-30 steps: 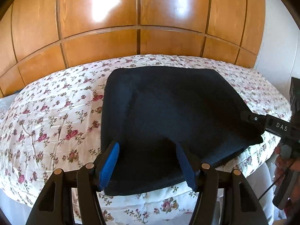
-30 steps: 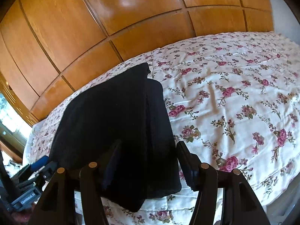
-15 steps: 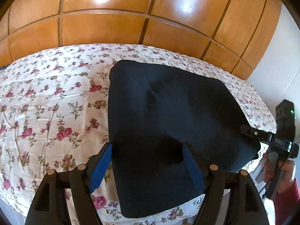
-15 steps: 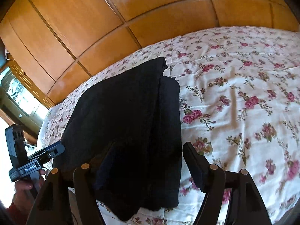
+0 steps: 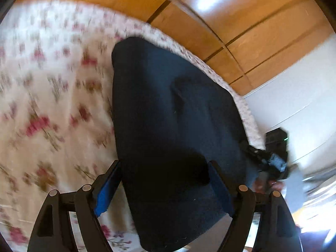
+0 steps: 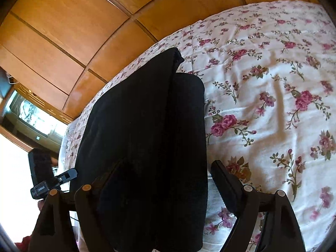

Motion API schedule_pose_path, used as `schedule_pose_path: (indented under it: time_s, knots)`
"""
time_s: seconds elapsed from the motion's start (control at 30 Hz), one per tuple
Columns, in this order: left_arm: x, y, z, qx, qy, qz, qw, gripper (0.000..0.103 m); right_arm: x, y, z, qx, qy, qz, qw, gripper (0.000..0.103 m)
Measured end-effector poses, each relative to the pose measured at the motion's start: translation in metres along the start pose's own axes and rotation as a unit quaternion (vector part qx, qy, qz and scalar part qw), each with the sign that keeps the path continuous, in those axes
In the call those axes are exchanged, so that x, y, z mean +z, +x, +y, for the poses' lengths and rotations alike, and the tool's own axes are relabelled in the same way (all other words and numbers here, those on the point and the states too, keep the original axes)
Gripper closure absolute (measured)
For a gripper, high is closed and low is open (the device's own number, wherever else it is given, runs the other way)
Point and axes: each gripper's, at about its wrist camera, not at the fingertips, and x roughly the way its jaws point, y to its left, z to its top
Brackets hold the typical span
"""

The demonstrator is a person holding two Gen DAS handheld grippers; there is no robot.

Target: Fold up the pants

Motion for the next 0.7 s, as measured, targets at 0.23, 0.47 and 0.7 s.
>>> schedule_pose_path:
  time_s: [0.23,0.47,0.7]
  knots:
    - [-0.004,0.018,-0.012,-0.013,0.026,0.016,0.9994,0.021,0.004,0.004,-0.003,0.016,-0.003,-0.002,1.0,0.024]
    - [-0.007,0.008,-0.056,0.079,0.107,-0.026,0.9908,0.042,0.002,0.002,0.035,-0.036,-0.076,-0.036,0.996,0.044]
    - [0.021,-0.008,-0.089,0.127,0.175,-0.108,0.9704,0.045,0.029,-0.007,0.06,-0.028,-0.114,-0.095,0.989,0.053]
